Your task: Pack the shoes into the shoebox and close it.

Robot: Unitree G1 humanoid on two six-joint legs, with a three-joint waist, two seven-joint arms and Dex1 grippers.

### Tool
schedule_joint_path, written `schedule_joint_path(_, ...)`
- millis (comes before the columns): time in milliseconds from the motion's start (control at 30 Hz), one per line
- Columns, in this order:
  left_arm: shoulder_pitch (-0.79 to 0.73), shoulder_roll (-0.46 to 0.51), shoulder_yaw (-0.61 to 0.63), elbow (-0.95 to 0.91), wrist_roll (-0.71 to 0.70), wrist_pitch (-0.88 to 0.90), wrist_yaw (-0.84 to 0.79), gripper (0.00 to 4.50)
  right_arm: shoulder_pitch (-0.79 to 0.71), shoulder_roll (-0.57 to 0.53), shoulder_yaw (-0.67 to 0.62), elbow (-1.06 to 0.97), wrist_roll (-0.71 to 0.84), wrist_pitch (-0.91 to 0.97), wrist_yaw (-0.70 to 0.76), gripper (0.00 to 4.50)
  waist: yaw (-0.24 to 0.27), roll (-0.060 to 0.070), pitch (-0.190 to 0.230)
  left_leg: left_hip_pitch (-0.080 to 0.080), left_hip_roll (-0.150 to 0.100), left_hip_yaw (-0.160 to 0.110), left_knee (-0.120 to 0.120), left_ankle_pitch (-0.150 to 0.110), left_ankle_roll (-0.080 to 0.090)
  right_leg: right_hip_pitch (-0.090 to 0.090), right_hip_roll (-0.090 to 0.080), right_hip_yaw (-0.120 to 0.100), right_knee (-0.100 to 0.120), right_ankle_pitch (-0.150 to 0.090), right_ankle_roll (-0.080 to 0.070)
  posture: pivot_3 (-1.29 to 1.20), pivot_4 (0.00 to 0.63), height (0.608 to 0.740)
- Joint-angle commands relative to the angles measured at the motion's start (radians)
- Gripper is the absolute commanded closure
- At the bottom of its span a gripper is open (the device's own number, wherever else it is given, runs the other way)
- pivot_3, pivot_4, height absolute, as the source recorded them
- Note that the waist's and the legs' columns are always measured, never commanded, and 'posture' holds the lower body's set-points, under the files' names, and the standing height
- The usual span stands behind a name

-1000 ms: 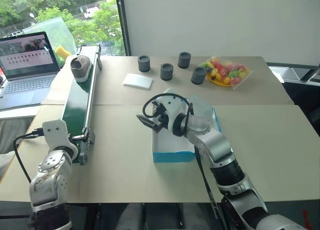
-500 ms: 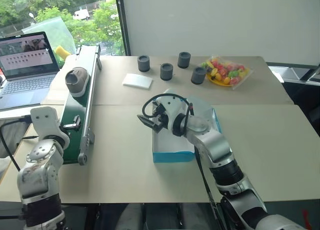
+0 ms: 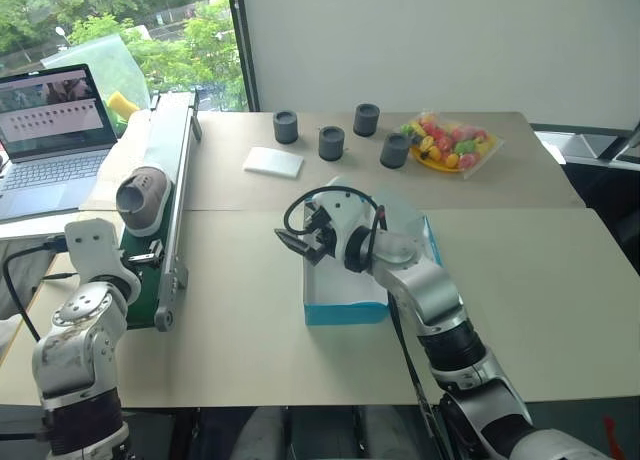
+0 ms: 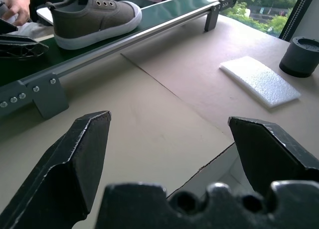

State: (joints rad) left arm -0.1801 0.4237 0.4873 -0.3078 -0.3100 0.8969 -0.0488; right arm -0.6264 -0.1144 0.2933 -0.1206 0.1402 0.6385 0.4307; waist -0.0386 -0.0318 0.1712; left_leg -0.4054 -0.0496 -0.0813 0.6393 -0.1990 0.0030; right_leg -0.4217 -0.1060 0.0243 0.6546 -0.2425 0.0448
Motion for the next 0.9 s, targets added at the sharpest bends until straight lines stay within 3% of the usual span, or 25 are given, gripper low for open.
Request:
schedule_joint_path(33,-0.002,0.000,0.025,-0.014,-0.003,0.026,0.014,0.00,-0.015,0.007,-0.028,-0.045,0.005,-0.017,-0.007,0.03,0.000,0.000,0.000,0.000,0.000,0.000,0.000,0.000,0.000,0.000,0.000,0.000,0.000,0.000,0.000,0.00,0.150,0.740)
schedule_joint_path(333,-0.013,-0.024,0.030,0.006,-0.016,0.069,0.032,0.00,-0.014,0.008,-0.034,-0.058,0.002,-0.010,-0.012,0.03,0.000,0.000,0.000,0.000,0.000,0.000,0.000,0.000,0.000,0.000,0.000,0.000,0.000,0.000,0.000,0.00,0.150,0.740)
schedule_joint_path(433,-0.032,-0.038,0.046,0.009,-0.030,0.068,0.035,0.68,-0.017,0.010,-0.041,-0.061,0.005,-0.005,-0.015,0.00,0.001,0.000,0.000,0.000,0.000,0.000,0.000,0.000,0.000,0.000,0.000,0.000,0.000,0.000,0.000,0.00,0.150,0.740)
schedule_joint_path(500,-0.046,-0.044,0.058,0.005,-0.040,0.077,0.038,1.48,-0.019,0.012,-0.044,-0.064,0.006,-0.002,-0.016,0.00,0.002,0.000,0.000,0.000,0.000,0.000,0.000,0.000,0.000,0.000,0.000,0.000,0.000,0.000,0.000,0.00,0.150,0.740)
schedule_joint_path(567,-0.054,-0.042,0.062,0.005,-0.042,0.088,0.044,1.87,-0.021,0.015,-0.048,-0.065,0.008,0.001,-0.018,0.00,0.002,0.000,0.000,0.001,0.000,0.000,0.000,0.000,0.000,0.000,0.000,0.000,0.000,0.000,0.000,0.00,0.150,0.740)
schedule_joint_path(733,-0.077,-0.049,0.067,-0.004,-0.033,0.062,0.064,1.91,-0.023,0.018,-0.050,-0.065,0.009,0.003,-0.022,0.00,0.002,0.000,0.000,-0.001,0.000,0.000,0.000,0.000,0.000,0.000,0.000,0.000,0.000,0.000,0.000,0.00,0.150,0.740)
schedule_joint_path(900,-0.107,-0.030,-0.063,-0.123,0.115,-0.225,0.105,1.91,-0.032,0.035,-0.073,-0.040,0.016,0.002,-0.042,0.00,0.004,-0.001,0.000,-0.001,0.000,0.000,0.000,0.000,0.000,0.000,0.000,0.000,0.000,0.000,0.000,0.00,0.150,0.740)
